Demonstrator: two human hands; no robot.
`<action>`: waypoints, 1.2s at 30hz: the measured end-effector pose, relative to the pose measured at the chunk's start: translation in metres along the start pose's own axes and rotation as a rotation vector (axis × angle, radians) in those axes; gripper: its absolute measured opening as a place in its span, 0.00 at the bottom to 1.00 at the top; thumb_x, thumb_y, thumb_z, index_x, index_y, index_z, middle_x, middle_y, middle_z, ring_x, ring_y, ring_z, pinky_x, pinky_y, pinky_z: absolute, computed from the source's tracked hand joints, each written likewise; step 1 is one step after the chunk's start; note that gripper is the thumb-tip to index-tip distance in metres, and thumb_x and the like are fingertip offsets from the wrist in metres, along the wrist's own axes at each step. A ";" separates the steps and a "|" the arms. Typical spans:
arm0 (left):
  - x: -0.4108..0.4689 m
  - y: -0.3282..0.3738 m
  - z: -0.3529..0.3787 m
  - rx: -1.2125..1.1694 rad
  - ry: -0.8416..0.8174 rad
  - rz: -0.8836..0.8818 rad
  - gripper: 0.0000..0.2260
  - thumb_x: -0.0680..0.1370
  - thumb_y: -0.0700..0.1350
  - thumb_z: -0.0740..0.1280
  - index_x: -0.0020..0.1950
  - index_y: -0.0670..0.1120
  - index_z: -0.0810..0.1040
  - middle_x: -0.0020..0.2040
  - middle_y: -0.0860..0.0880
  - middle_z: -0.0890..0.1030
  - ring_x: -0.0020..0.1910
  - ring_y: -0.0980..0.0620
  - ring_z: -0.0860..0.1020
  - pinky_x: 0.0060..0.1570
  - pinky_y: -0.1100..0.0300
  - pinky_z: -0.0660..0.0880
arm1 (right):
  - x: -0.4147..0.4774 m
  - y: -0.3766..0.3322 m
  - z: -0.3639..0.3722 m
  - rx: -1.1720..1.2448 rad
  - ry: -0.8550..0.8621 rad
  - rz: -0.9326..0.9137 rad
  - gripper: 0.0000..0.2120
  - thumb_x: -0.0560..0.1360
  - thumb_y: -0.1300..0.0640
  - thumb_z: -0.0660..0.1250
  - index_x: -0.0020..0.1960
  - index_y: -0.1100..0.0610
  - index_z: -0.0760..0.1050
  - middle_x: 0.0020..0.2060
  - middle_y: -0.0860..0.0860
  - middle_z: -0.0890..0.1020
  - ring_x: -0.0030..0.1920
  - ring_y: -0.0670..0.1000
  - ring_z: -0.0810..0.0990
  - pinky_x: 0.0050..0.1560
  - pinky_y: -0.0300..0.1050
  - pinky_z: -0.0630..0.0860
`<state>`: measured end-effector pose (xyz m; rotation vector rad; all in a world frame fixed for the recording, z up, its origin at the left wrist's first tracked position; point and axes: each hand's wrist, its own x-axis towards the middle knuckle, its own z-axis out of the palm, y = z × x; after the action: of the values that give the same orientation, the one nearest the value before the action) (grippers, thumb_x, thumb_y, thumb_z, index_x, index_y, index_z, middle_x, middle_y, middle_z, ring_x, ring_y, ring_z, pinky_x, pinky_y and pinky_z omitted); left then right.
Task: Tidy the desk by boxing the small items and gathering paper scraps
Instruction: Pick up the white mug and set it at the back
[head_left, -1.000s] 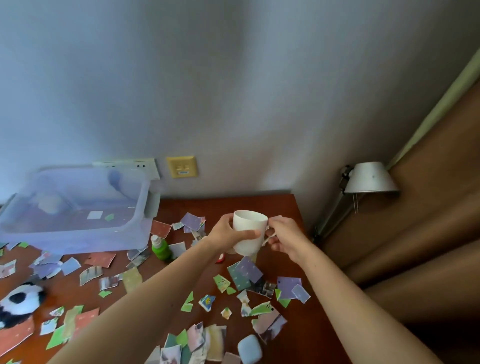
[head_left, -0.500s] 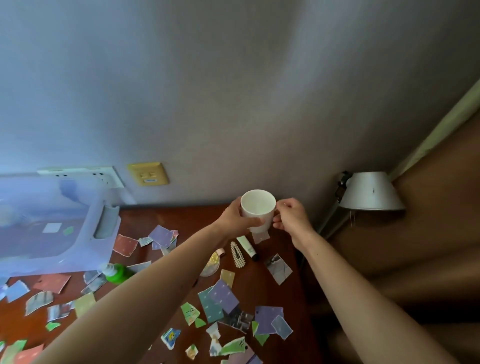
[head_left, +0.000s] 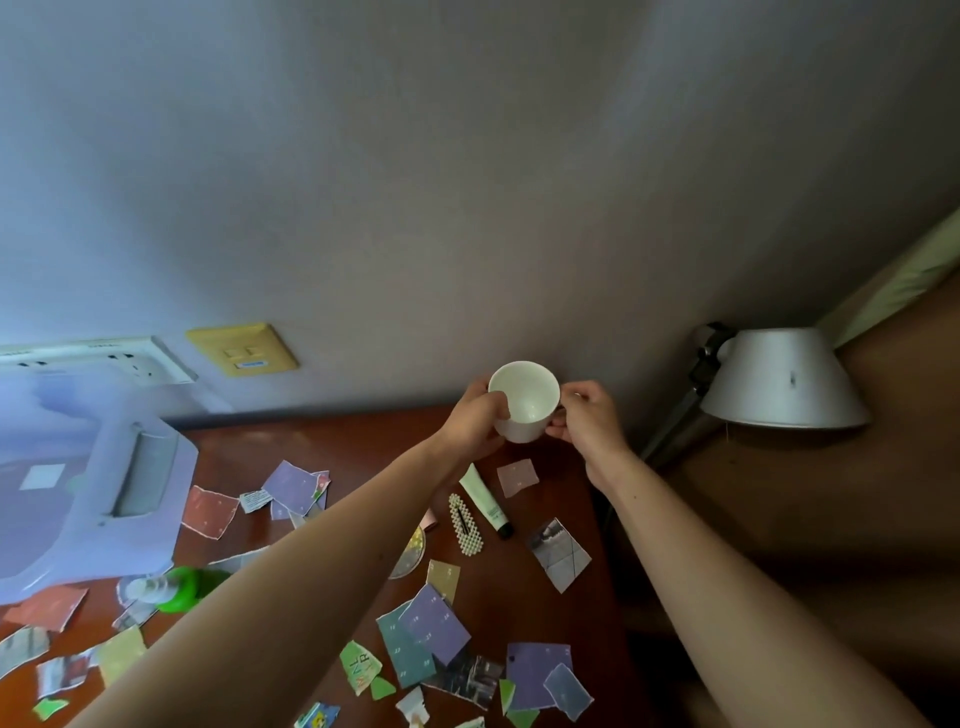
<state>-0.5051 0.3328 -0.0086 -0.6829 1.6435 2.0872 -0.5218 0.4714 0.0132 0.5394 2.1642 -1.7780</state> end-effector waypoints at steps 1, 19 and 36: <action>0.002 0.000 0.002 -0.005 -0.003 -0.016 0.29 0.60 0.43 0.59 0.61 0.48 0.71 0.53 0.43 0.73 0.51 0.45 0.74 0.36 0.59 0.73 | 0.003 0.003 0.000 0.002 0.007 0.006 0.06 0.81 0.62 0.57 0.53 0.58 0.71 0.43 0.55 0.77 0.39 0.48 0.76 0.40 0.41 0.77; 0.016 -0.021 0.009 -0.048 0.047 -0.092 0.32 0.60 0.51 0.58 0.66 0.54 0.72 0.63 0.47 0.75 0.63 0.47 0.72 0.46 0.57 0.71 | 0.022 0.024 0.002 0.007 0.028 0.064 0.06 0.81 0.62 0.57 0.52 0.57 0.72 0.52 0.58 0.78 0.50 0.54 0.77 0.36 0.40 0.74; -0.047 -0.029 0.001 0.148 0.267 0.125 0.09 0.81 0.45 0.56 0.43 0.50 0.71 0.44 0.49 0.71 0.47 0.48 0.71 0.51 0.53 0.69 | -0.045 0.031 -0.006 0.003 0.076 0.115 0.15 0.82 0.61 0.55 0.68 0.60 0.65 0.39 0.48 0.72 0.35 0.47 0.72 0.35 0.41 0.72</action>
<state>-0.4506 0.3403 -0.0024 -0.8588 2.0106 2.0007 -0.4675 0.4781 0.0074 0.7283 2.1336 -1.7259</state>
